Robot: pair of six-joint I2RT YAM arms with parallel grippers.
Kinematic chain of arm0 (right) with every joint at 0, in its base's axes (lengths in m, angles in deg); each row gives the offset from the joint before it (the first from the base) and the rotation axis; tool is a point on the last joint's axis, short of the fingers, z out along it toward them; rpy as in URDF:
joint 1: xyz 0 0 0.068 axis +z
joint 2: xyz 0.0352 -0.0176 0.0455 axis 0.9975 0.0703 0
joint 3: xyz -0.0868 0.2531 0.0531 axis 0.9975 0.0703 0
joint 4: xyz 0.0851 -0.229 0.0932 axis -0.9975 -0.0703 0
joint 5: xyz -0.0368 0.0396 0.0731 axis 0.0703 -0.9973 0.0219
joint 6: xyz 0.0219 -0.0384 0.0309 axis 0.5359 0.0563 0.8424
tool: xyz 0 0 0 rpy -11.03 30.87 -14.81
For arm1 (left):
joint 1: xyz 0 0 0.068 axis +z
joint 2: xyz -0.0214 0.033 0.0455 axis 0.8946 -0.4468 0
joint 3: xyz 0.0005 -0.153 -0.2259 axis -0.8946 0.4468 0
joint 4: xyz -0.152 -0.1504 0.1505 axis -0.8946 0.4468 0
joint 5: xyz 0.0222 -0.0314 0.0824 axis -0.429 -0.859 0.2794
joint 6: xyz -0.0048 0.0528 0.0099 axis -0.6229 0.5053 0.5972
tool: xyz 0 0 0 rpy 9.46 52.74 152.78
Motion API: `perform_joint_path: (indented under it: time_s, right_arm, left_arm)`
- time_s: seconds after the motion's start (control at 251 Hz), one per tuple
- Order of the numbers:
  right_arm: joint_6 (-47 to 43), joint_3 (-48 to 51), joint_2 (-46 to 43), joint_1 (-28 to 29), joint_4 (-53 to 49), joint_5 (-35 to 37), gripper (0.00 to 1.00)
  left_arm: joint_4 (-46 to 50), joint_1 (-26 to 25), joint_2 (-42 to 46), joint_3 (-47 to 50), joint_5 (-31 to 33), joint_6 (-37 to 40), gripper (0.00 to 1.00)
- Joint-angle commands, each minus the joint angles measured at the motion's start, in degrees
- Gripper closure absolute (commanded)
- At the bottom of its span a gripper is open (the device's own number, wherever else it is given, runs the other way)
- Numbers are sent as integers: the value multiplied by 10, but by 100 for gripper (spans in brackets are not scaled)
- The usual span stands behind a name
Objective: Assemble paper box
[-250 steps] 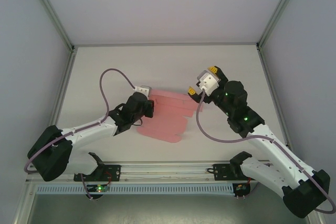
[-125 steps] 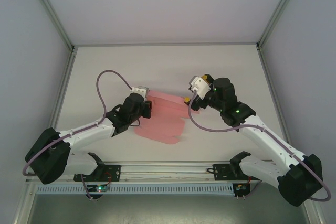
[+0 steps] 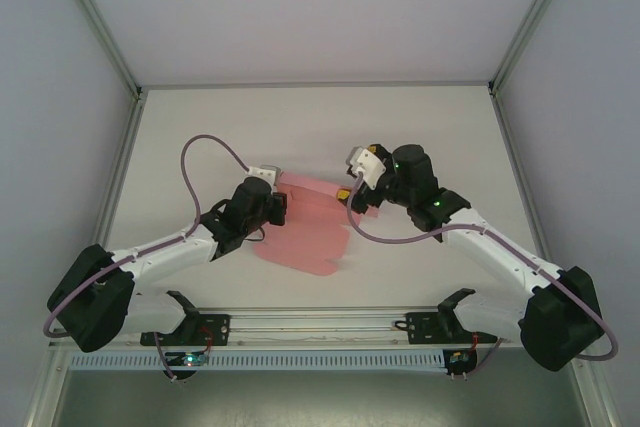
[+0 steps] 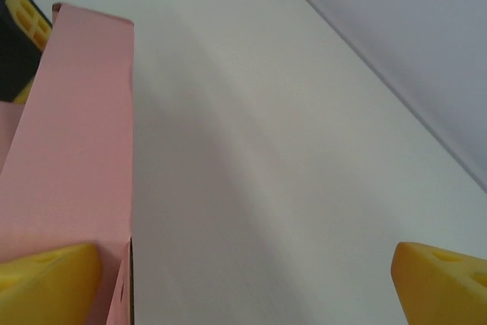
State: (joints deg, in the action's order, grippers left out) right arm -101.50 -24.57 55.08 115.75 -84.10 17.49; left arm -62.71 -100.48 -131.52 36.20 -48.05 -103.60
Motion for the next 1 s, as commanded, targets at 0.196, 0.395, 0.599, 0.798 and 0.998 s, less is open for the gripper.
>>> perform_joint_path:
  time_s: [0.196, 0.395, 0.599, 0.798, 0.998]
  right_arm:
    - [-17, 1, 3, 13, 20, 2, 2]
    - [10, 87, -5, 62, 235, 51, 2]
    - [84, 144, 31, 102, 451, 140, 2]
    - [69, 124, 88, 126, 493, 249, 2]
    - [87, 104, 73, 129, 453, 297, 2]
  left_arm:
    - [-71, -6, -6, -32, -58, -37, 100]
    - [-74, -7, -23, -47, -73, -68, 100]
    - [-110, -6, -65, -63, -117, -111, 100]
    - [-125, -6, -64, -60, -141, -120, 100]
    - [-89, -6, -45, -51, -86, -110, 100]
